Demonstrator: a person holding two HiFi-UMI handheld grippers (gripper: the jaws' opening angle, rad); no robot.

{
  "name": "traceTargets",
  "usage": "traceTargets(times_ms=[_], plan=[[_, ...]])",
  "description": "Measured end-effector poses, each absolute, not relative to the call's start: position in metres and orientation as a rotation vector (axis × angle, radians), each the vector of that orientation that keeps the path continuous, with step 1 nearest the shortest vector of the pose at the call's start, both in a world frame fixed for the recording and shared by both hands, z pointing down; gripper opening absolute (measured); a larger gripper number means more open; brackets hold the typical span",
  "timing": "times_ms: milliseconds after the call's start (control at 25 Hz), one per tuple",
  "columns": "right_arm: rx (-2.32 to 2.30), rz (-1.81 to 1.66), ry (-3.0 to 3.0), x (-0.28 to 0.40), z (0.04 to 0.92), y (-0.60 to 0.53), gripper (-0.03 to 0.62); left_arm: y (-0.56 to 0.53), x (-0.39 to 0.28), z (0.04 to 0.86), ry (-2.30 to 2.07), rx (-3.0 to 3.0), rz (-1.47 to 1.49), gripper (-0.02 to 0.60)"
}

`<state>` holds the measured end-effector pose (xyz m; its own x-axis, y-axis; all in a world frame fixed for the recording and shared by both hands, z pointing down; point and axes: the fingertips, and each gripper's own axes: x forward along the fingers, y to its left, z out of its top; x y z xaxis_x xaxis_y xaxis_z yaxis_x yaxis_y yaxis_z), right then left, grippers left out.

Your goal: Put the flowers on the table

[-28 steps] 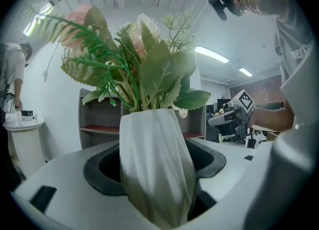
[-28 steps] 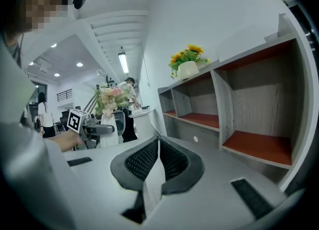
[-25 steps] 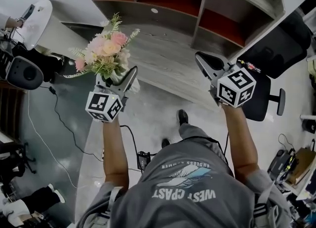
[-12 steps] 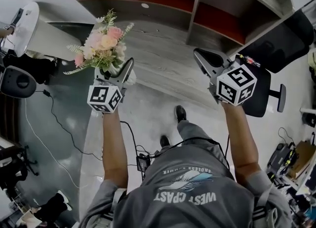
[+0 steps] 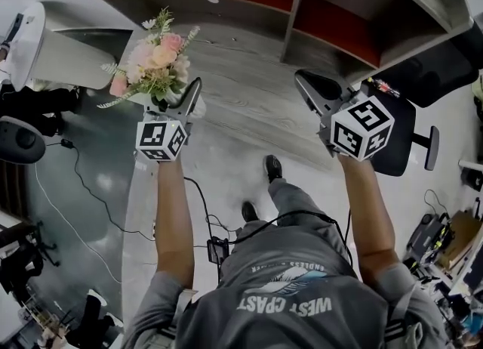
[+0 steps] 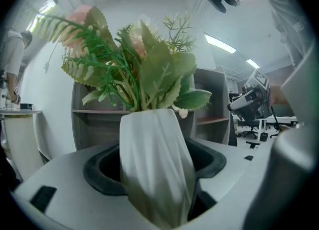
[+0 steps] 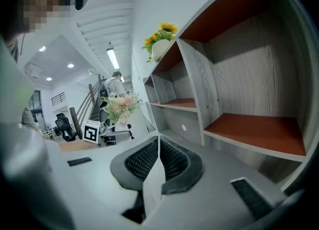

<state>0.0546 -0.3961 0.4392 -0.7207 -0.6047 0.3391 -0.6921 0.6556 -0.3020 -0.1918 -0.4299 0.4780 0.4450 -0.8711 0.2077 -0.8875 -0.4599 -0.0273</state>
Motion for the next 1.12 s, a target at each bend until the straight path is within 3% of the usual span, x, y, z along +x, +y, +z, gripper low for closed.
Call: traceTargets(times_ms=[1120], plan=[[1.043,0.767,-2.564,0.081,0.514,-0.410,0.032,-0.492,-0.174,0.578,-1.694,2.573,0.304,0.362]])
